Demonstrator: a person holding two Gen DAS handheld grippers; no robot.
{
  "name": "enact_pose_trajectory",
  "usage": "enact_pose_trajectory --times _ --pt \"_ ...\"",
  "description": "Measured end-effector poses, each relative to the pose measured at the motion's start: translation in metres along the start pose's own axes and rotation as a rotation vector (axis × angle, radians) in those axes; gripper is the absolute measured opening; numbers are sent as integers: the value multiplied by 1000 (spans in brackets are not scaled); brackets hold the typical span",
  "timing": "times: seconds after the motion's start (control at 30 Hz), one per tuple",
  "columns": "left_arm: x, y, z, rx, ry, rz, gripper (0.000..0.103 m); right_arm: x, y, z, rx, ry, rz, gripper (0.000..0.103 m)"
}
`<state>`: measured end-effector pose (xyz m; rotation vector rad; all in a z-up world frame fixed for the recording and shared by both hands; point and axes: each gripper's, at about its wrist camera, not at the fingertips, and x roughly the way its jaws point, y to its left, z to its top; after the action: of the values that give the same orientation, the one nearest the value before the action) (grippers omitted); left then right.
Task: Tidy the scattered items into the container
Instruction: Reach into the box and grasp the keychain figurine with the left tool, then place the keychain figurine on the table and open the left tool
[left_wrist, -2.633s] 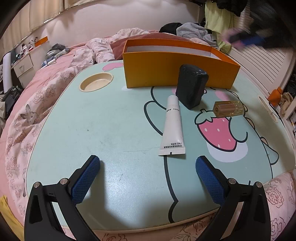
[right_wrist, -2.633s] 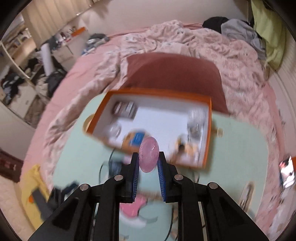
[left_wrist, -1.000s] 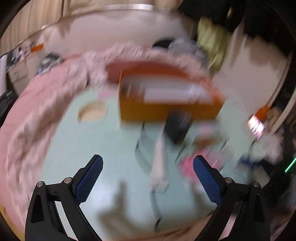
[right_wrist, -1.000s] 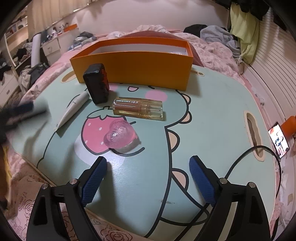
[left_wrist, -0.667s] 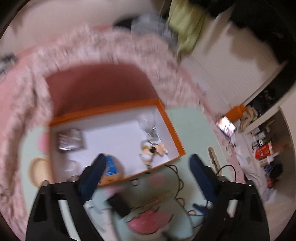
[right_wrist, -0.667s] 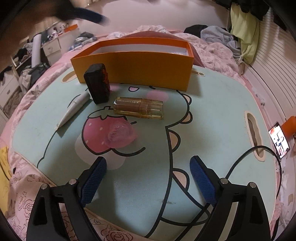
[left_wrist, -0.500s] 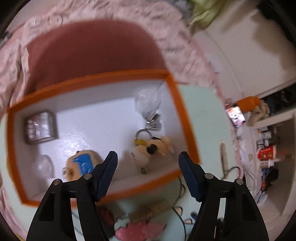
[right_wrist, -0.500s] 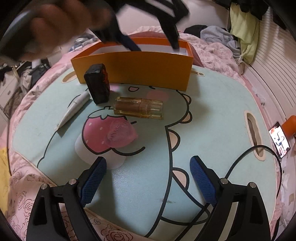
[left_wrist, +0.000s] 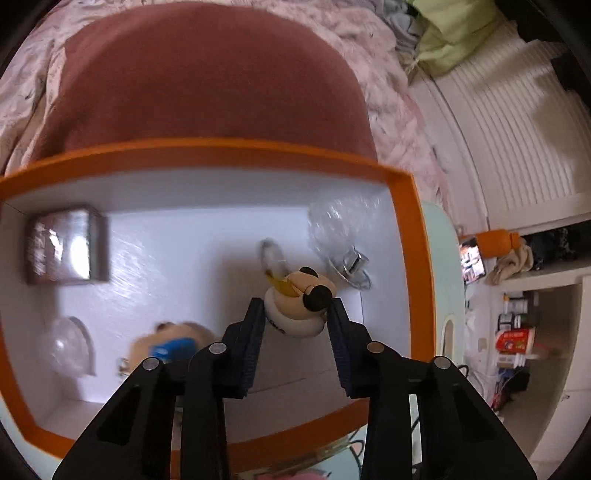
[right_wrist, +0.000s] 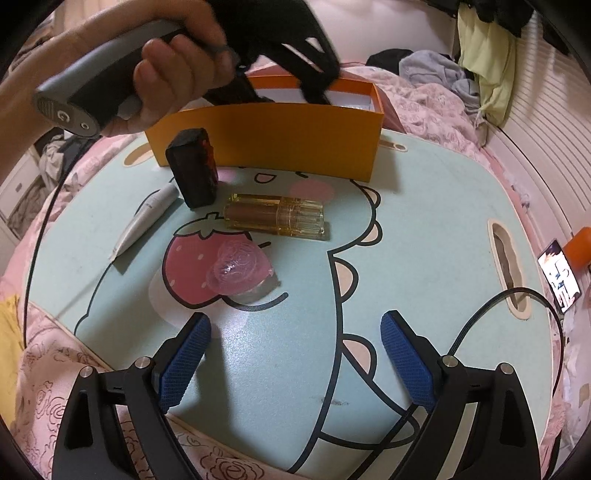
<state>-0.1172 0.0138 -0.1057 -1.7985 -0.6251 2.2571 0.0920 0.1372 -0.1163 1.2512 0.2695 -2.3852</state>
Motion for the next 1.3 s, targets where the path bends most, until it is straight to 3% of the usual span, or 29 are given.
enact_pose_trajectory --times 0.17,0.33,0.47,0.63,0.73,0.9,1.1,1.17,1.2,1.3 --pt "-40 5 -3 -3 -95 -68 36 -1 0 0 -1 -1 1 93" --pt "-91 -4 -21 84 -204 -136 36 -1 0 0 -1 0 1 94" --pt "-130 2 -57 149 -280 -230 36 -1 1 0 -1 1 1 94" --pt "-147 25 -112 181 -330 -254 36 0 2 0 -4 4 -3 94" --pt "-146 48 -142 168 -335 -210 36 0 2 0 -6 5 -5 95" --pt "-126 87 -180 97 -343 33 36 1 3 0 -10 8 -8 95" --pt "-96 107 -188 16 -318 30 36 1 3 1 -11 10 -8 95" --pt "-97 108 -188 -17 -360 46 38 1 3 1 -12 10 -9 95" --pt "-100 108 -191 -25 -385 50 40 1 3 1 -12 10 -9 95" --pt "-114 100 -201 -3 -485 98 67 1 2 1 -11 10 -8 95"
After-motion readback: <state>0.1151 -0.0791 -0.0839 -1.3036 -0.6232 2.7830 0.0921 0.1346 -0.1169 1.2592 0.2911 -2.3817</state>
